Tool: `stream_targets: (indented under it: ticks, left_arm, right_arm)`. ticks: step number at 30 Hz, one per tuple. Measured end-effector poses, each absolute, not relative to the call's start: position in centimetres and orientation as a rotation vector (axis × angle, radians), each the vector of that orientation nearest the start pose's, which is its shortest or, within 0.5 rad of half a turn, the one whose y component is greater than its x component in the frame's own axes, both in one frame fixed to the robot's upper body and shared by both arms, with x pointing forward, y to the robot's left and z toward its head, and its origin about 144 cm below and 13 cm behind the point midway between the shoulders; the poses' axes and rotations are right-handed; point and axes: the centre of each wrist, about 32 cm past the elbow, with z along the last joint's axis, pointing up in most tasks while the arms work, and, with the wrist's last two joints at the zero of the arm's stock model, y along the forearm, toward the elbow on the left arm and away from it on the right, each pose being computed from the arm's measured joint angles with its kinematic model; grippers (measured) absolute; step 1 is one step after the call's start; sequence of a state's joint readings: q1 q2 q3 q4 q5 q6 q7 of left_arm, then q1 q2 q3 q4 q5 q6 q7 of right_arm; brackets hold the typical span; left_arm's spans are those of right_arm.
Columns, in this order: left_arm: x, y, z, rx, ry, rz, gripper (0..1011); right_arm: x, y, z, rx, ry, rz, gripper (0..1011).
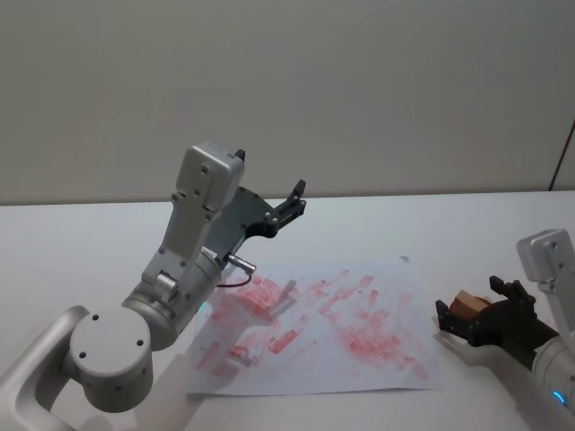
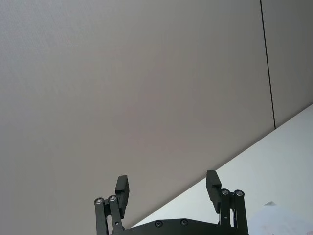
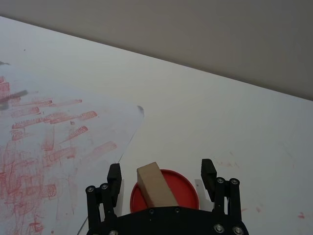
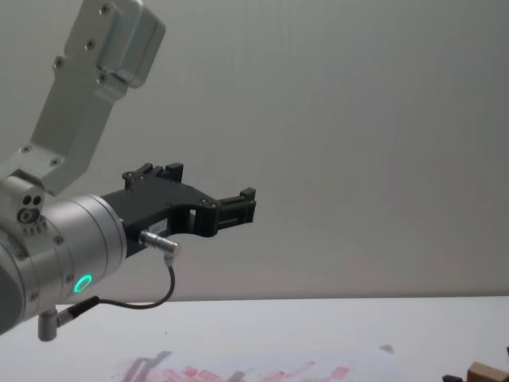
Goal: Use the one hand to pick up the stamp and affix it onto the A4 paper.
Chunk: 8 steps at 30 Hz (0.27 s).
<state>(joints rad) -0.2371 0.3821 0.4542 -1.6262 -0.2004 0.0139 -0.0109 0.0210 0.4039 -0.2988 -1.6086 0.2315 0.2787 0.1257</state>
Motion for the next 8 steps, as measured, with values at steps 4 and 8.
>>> stream_targets:
  ticks: [4,8]
  left_arm:
    - [49.20,19.84,120.44,0.061,-0.268,1.124,1001]
    - [49.20,19.84,120.44,0.061,-0.268,1.124,1001]
  right_arm:
    - [45.07,-25.17,114.32,-0.384,0.102,-1.159,1001]
    - [45.06,-25.18,114.32,-0.385,0.102,-1.159,1001]
